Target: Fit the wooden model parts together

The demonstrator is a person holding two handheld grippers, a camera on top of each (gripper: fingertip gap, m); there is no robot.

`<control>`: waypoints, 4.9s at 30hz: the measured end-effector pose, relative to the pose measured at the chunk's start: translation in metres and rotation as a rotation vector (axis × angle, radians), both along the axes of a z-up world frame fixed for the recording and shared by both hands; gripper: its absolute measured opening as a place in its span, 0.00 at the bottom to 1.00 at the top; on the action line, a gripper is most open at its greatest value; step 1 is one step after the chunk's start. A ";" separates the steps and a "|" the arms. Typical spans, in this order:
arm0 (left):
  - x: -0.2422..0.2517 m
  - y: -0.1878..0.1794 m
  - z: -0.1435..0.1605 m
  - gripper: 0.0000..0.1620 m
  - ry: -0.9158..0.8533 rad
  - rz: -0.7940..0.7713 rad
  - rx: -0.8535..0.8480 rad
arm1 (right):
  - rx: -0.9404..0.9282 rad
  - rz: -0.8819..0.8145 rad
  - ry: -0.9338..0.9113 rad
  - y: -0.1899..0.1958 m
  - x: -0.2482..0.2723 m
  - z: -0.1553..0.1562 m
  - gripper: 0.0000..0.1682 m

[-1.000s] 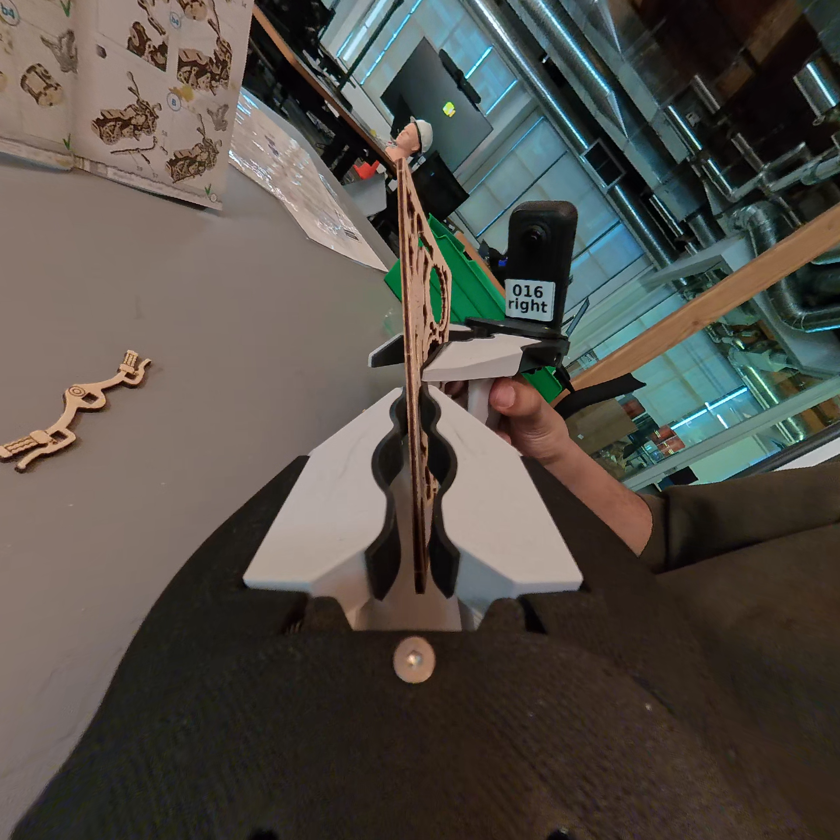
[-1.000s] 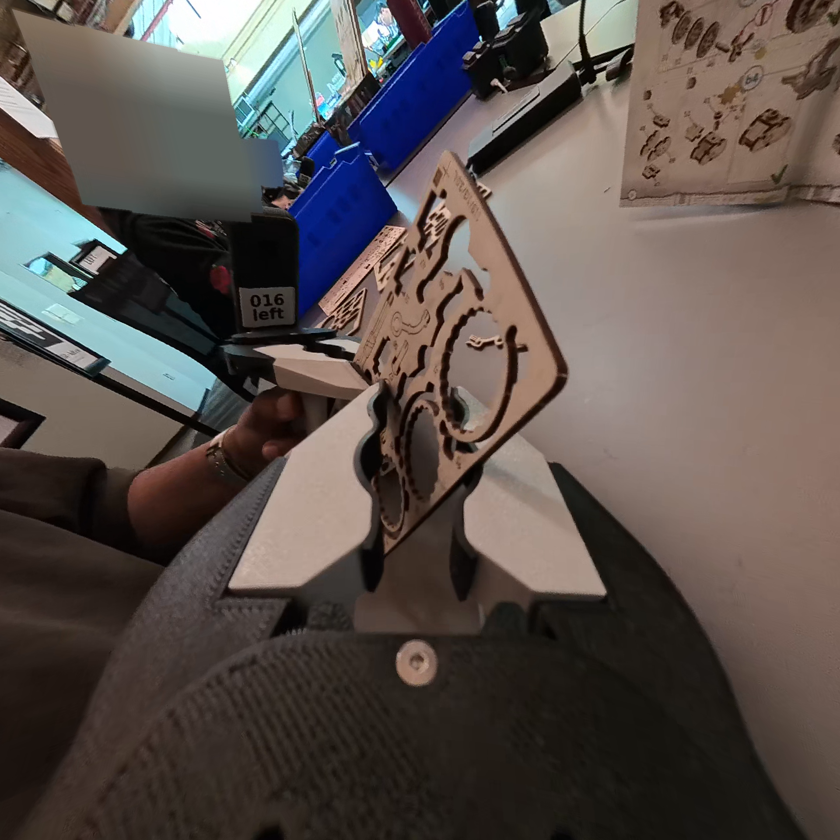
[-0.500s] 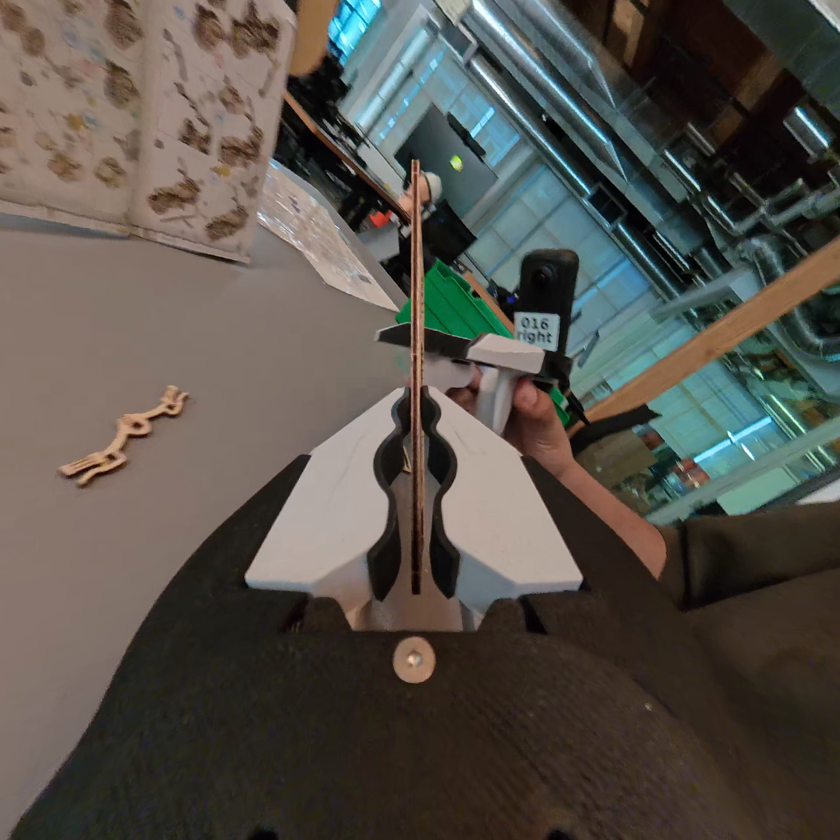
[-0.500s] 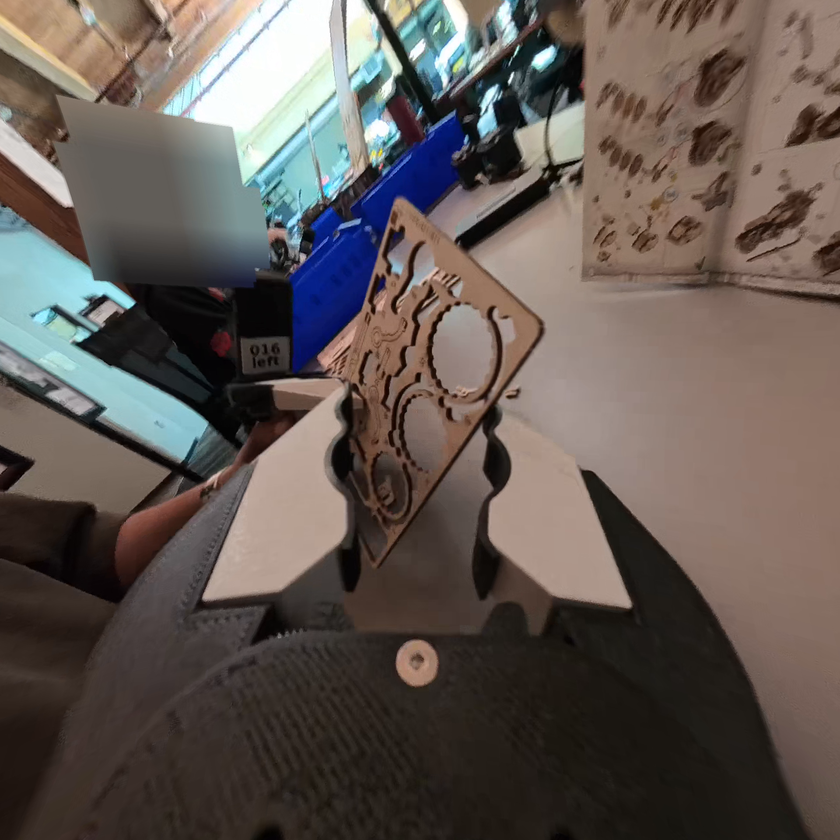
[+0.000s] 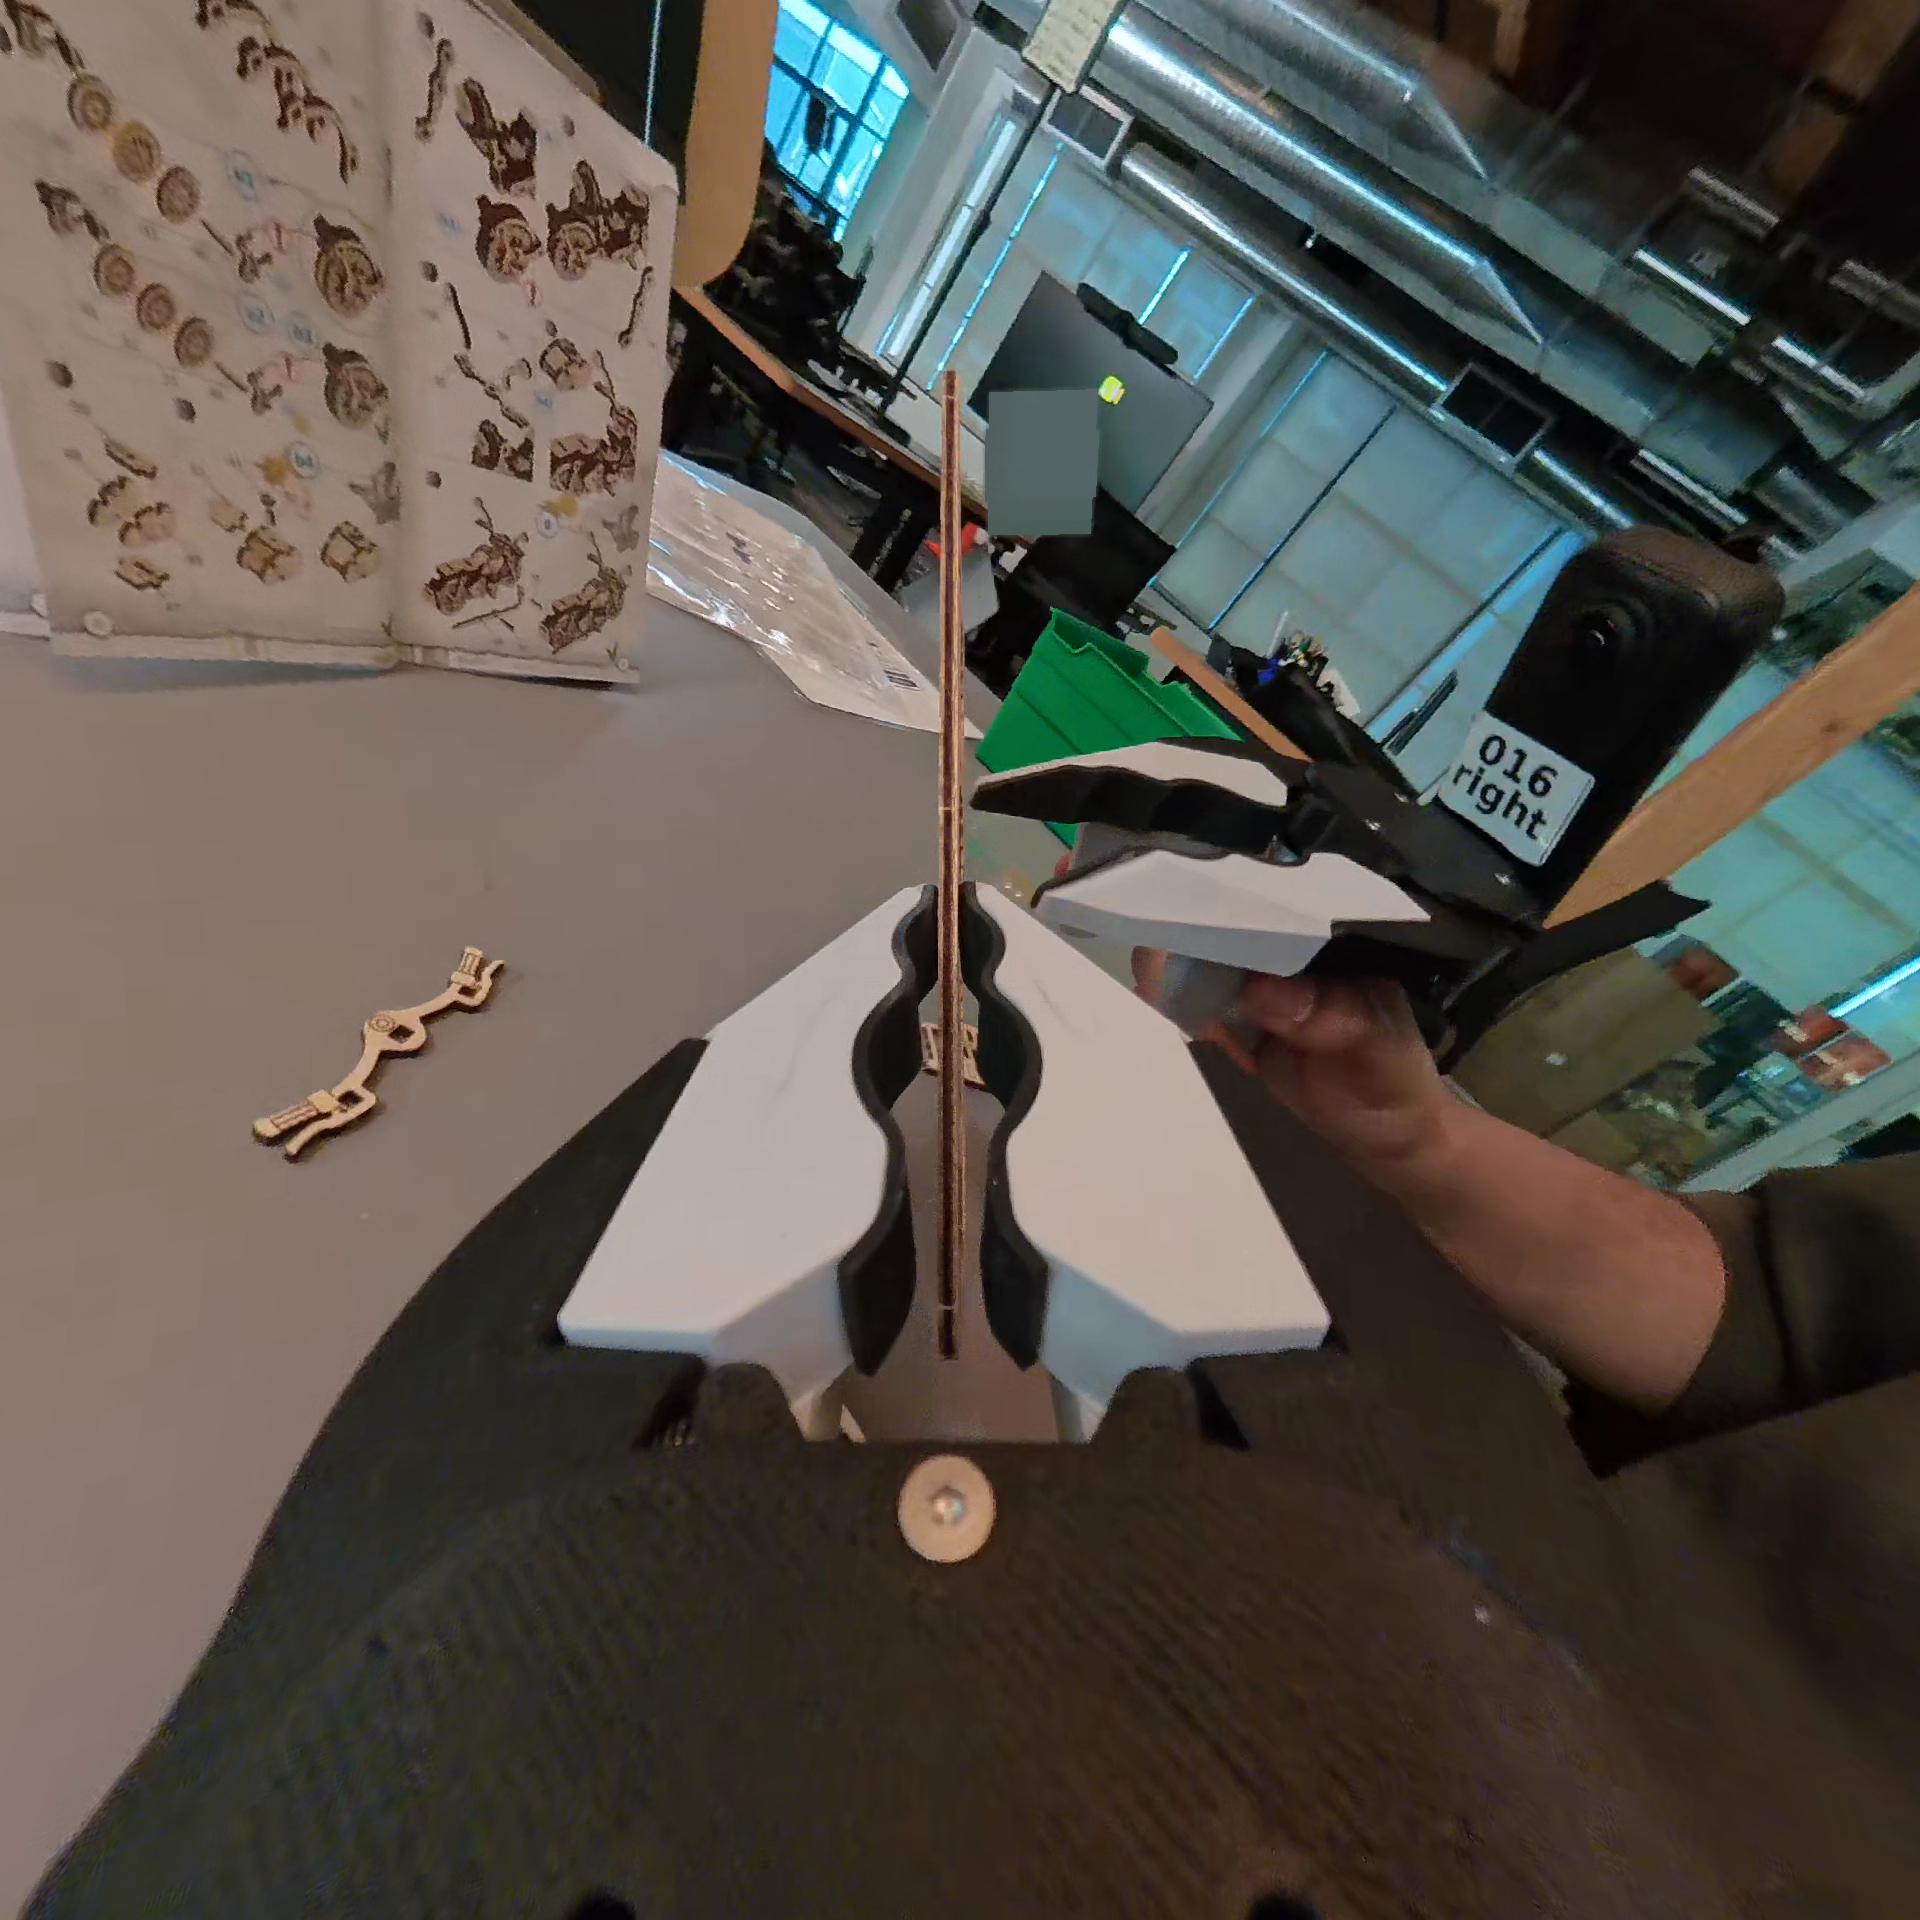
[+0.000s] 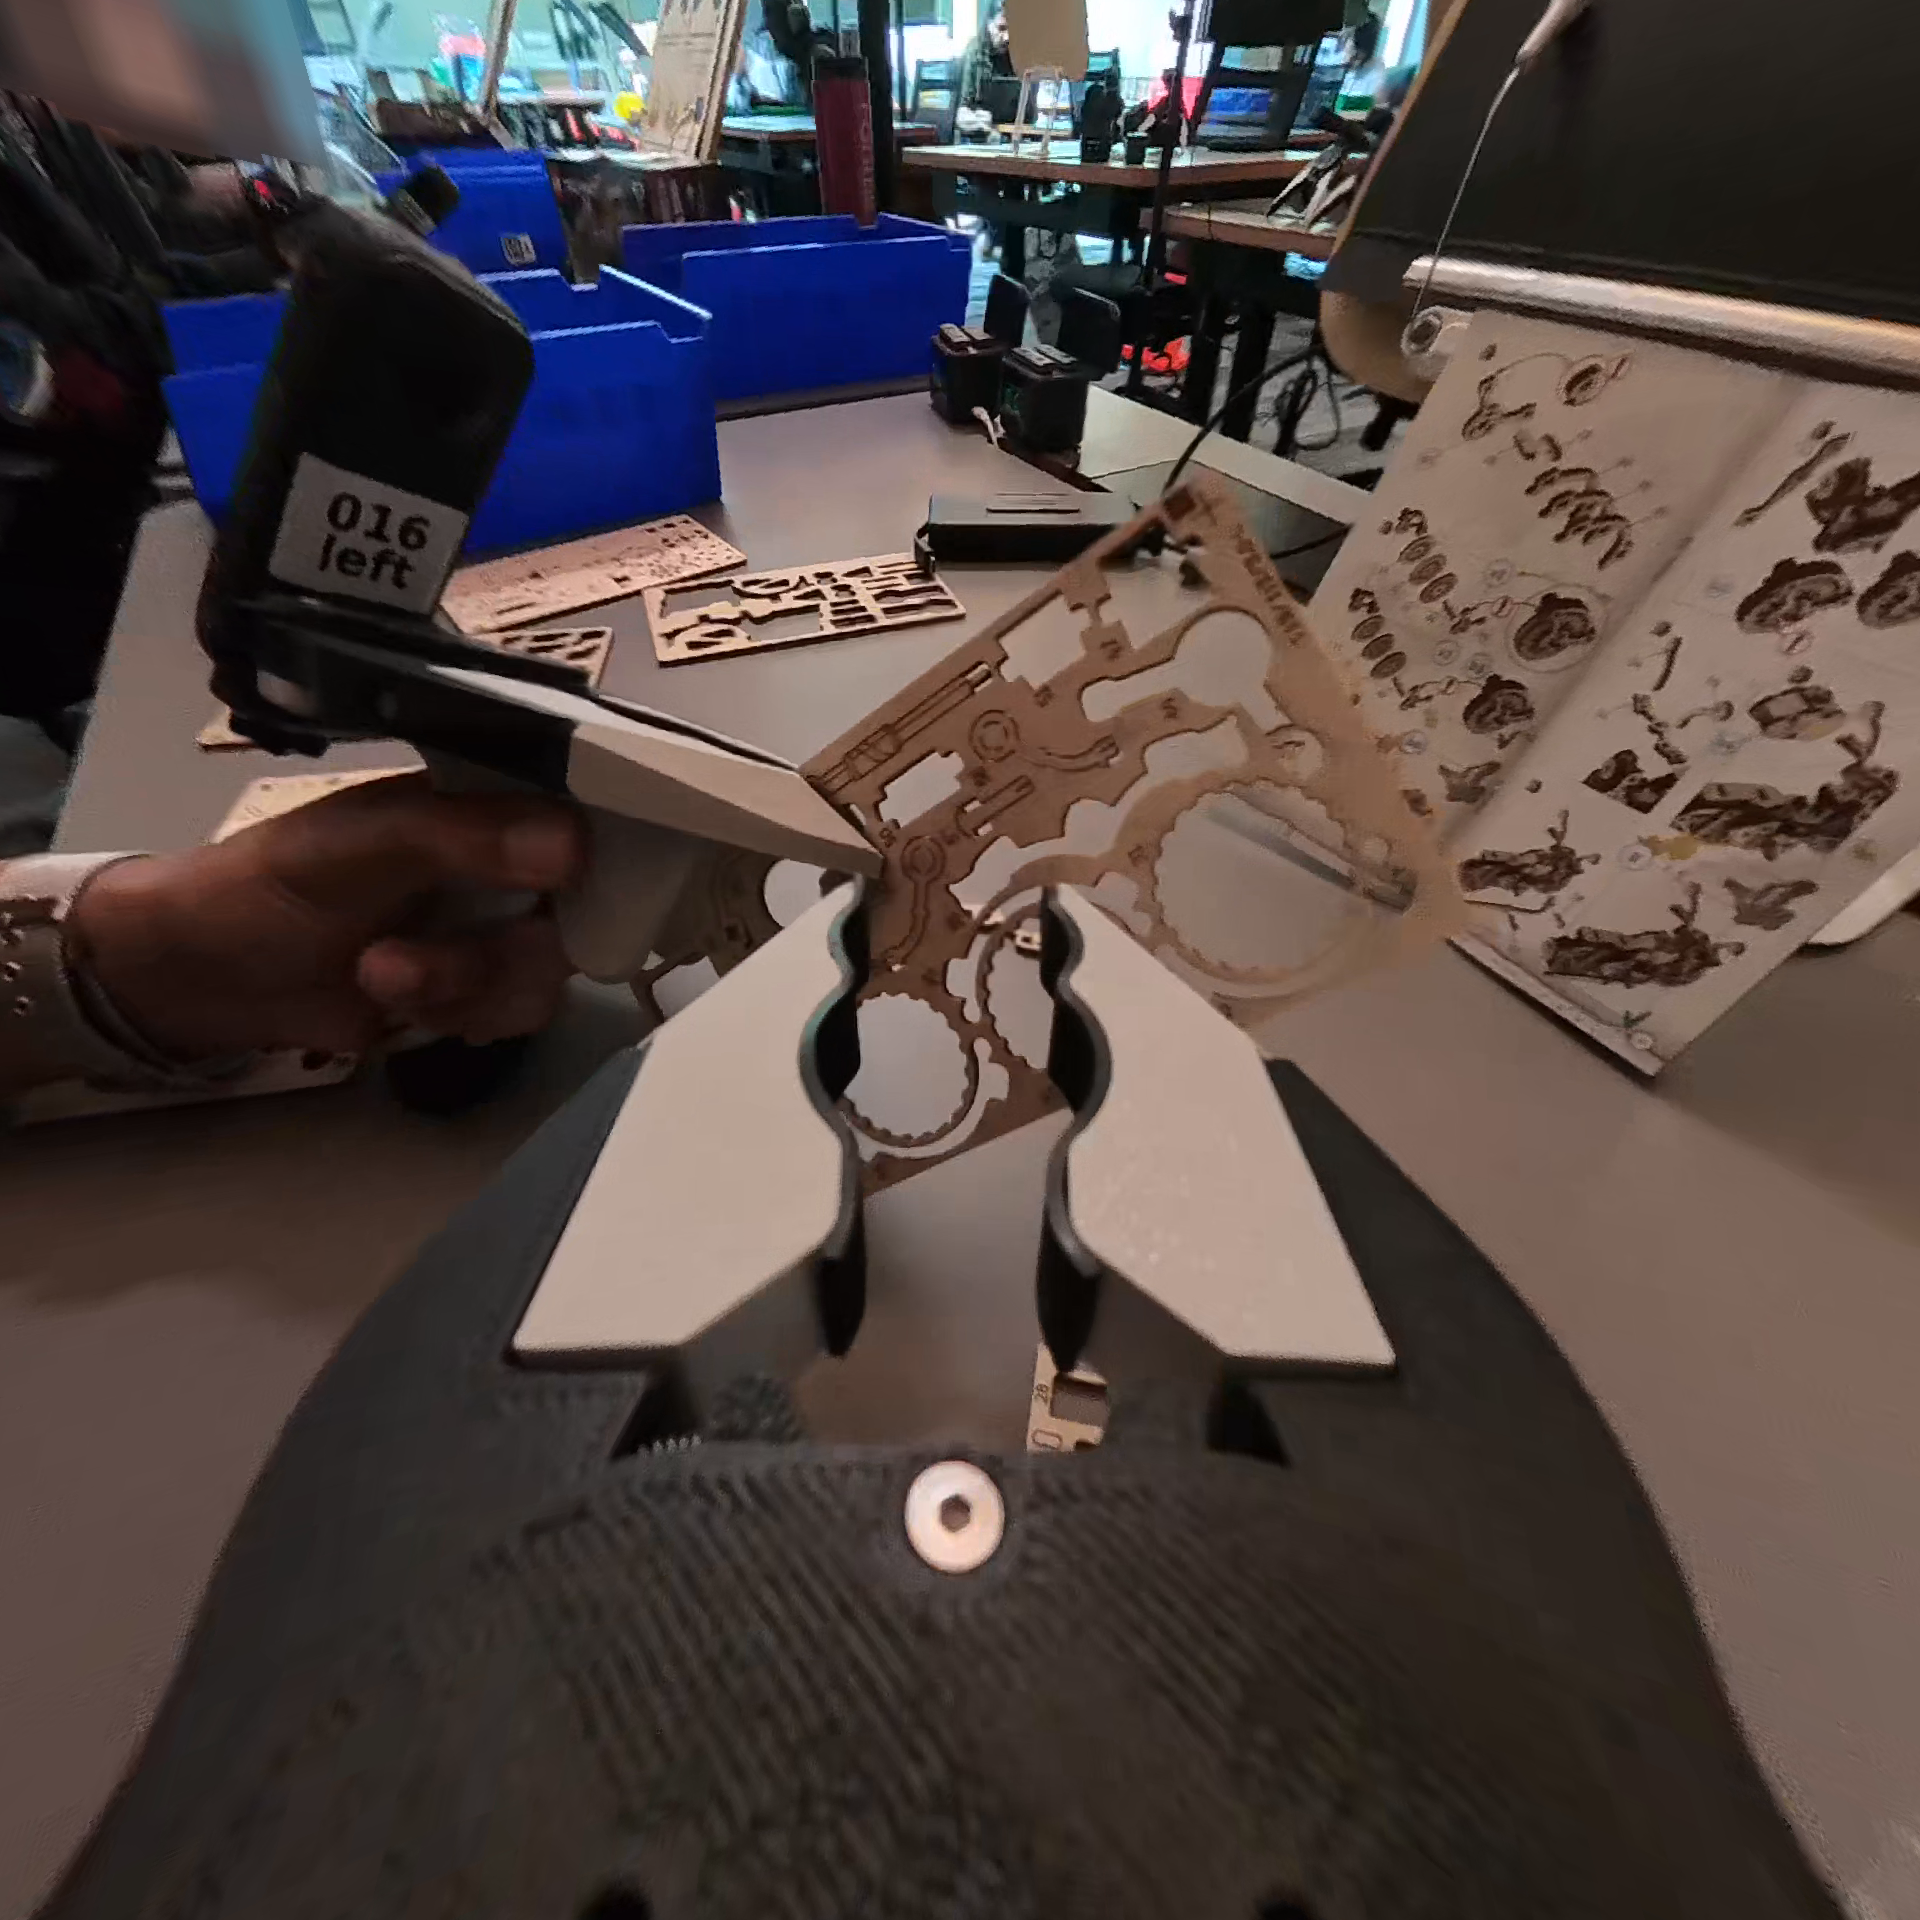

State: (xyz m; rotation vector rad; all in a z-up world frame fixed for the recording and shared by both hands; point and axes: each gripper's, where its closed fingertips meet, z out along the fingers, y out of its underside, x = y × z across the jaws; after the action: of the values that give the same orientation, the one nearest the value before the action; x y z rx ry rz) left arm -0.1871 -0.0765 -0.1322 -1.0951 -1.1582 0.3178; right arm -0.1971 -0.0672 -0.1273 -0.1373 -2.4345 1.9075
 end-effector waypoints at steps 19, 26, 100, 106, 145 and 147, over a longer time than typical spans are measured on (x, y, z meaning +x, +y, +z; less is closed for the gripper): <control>0.010 -0.004 0.035 0.00 0.121 -0.048 0.380 | -0.257 0.251 -0.756 -0.008 0.024 0.016 0.25; 0.007 0.005 0.021 0.02 0.043 -0.076 0.295 | -0.282 0.280 -0.797 0.002 0.013 0.017 0.01; 0.006 0.002 0.008 0.00 -0.012 -0.040 0.194 | -0.136 0.188 -0.691 -0.002 0.009 -0.012 0.11; 0.004 0.005 0.004 0.00 -0.014 0.013 0.089 | -0.080 0.112 -0.637 -0.002 0.002 -0.021 0.16; 0.002 -0.011 -0.002 0.11 -0.079 0.002 0.285 | -0.136 0.205 -0.427 -0.001 0.017 0.002 0.01; 0.001 -0.013 -0.005 0.13 -0.101 0.010 0.299 | -0.108 0.192 -0.333 -0.001 0.019 0.000 0.02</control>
State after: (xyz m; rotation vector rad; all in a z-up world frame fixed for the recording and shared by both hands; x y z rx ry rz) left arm -0.1860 -0.0897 -0.1374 -0.8504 -1.2560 0.0931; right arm -0.1779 -0.0685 -0.1269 -0.2527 -2.6328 2.2633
